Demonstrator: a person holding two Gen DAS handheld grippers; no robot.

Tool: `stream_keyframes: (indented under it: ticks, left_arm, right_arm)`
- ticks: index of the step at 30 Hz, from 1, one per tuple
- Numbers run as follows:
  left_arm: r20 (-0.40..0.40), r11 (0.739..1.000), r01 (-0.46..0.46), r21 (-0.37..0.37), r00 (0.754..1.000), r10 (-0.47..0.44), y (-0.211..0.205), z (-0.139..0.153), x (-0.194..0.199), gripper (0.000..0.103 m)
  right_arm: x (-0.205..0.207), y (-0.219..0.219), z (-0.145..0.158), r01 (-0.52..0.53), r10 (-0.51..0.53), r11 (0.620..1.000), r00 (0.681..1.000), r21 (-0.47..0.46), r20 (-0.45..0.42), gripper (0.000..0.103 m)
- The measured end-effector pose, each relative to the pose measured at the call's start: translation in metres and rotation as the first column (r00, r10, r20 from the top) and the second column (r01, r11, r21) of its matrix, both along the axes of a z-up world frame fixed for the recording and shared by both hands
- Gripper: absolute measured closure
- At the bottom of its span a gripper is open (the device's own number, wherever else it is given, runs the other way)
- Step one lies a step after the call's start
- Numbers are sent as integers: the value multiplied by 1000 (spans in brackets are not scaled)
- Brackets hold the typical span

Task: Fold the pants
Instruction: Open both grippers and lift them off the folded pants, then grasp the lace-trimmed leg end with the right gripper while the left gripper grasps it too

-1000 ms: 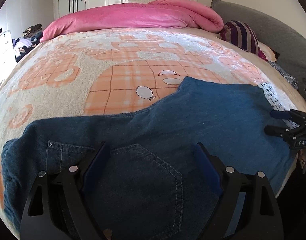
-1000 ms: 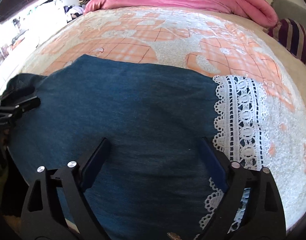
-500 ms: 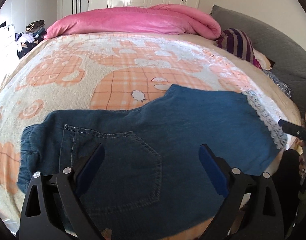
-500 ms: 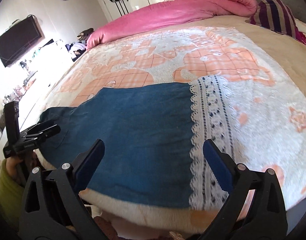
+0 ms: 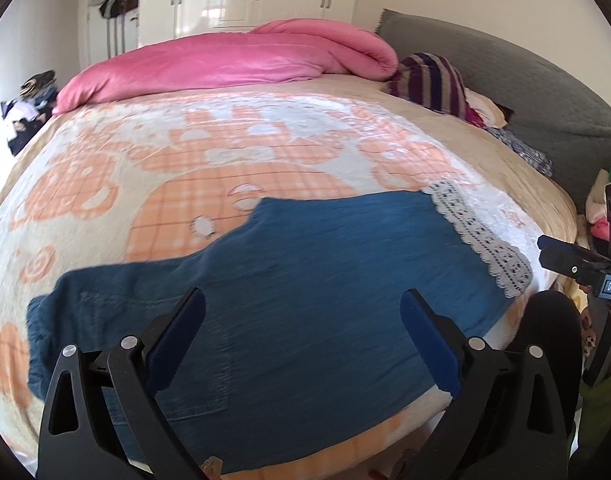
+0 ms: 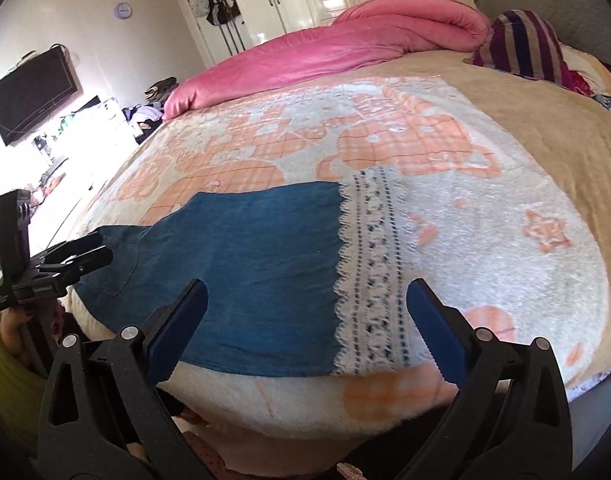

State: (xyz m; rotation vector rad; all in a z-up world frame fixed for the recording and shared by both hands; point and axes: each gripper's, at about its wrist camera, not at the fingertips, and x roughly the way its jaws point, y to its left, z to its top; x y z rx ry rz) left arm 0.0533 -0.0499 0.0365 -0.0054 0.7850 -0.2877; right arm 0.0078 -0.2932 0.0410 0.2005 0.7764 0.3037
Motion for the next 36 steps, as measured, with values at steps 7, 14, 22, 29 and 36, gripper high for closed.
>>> stream_keyframes:
  ticks: [7,14,22,29,36]
  left_arm:
    - [4,996,80,28,997,-80,-39,5,10,5]
    - [1,986,158,62,987,-158,-79,9,32,5]
    - [-25,959,277,64,961,-276,-128,3,65,5]
    - [-95,940,334,68,940,-327,-156,-11,103,5]
    - [-118,909,399,122,915,-386,-185,-26,138,5]
  right_arm:
    - [-8,-22,-10,50,-50,998,998,22,-24,9]
    - [-11,-30,-29,59,-56,997,996,45,-76,9]
    - [-5,-28,-42,62,-52,995,991,78,-124,9]
    - [1,-26,-47,75,-62,993,988,89,-142,9]
    - [9,-22,-54,73,-56,993,985,96,-163,9]
